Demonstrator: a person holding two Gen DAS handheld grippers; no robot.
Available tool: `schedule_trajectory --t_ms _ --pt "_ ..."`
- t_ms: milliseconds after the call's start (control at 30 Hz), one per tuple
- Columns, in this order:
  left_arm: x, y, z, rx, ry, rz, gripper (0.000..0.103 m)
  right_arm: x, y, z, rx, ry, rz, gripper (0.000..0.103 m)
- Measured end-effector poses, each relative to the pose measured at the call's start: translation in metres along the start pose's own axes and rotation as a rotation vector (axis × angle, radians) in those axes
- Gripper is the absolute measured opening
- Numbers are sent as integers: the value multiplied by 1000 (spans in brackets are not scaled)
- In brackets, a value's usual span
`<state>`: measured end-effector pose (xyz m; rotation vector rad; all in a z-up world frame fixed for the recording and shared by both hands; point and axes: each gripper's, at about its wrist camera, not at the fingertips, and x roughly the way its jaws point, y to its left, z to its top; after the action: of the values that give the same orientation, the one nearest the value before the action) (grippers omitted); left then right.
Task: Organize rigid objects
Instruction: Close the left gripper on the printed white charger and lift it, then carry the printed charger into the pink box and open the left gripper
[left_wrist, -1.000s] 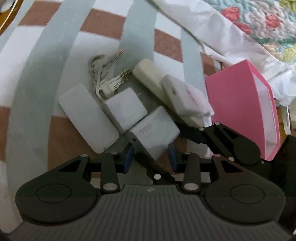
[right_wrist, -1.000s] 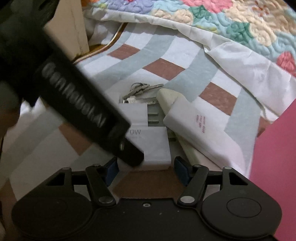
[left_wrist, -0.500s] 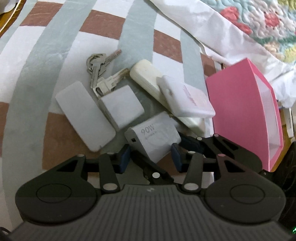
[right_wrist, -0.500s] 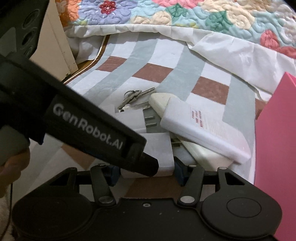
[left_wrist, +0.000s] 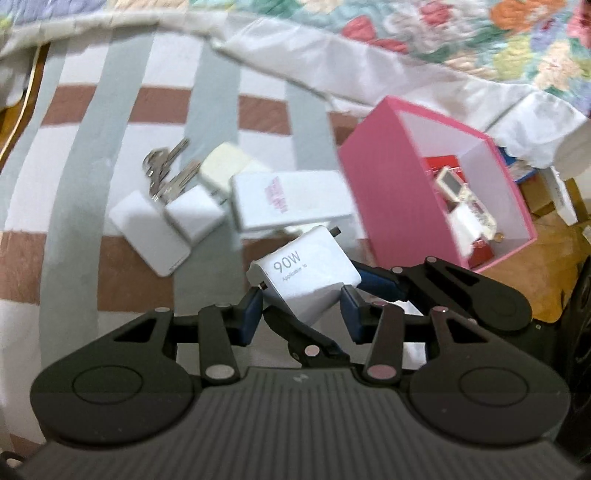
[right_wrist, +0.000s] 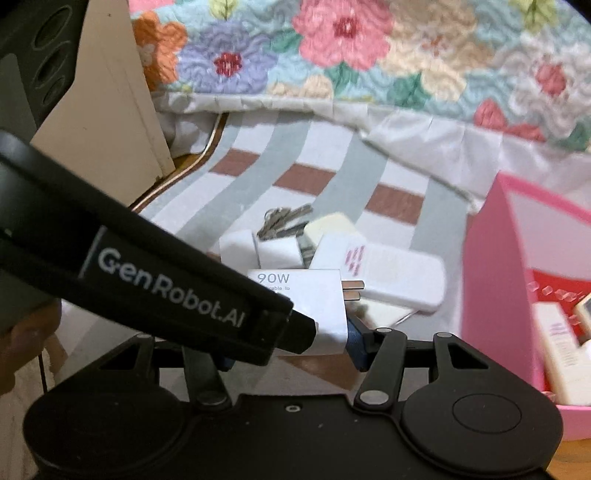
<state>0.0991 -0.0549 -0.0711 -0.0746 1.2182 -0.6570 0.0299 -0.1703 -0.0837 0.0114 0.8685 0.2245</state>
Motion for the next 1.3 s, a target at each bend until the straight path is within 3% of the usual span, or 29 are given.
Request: schedule_trajectory --t_ms 400,667,867,1067,1300 --pt "-38 -60 14 120 -91 -66 44 -68 -24 12 -13 -114 -108 61" --pt "-23 -108 45 213 -92 -71 44 -82 -70 21 75 -174 -163 61" --pt "21 -134 74 217 10 -99 44 -74 -118 25 161 -88 -170 61" --pt "71 -151 94 215 227 -68 43 -55 -158 19 366 71 -109 61" --pt "88 -169 93 256 270 -55 43 -45 -182 -7 573 137 -98 61"
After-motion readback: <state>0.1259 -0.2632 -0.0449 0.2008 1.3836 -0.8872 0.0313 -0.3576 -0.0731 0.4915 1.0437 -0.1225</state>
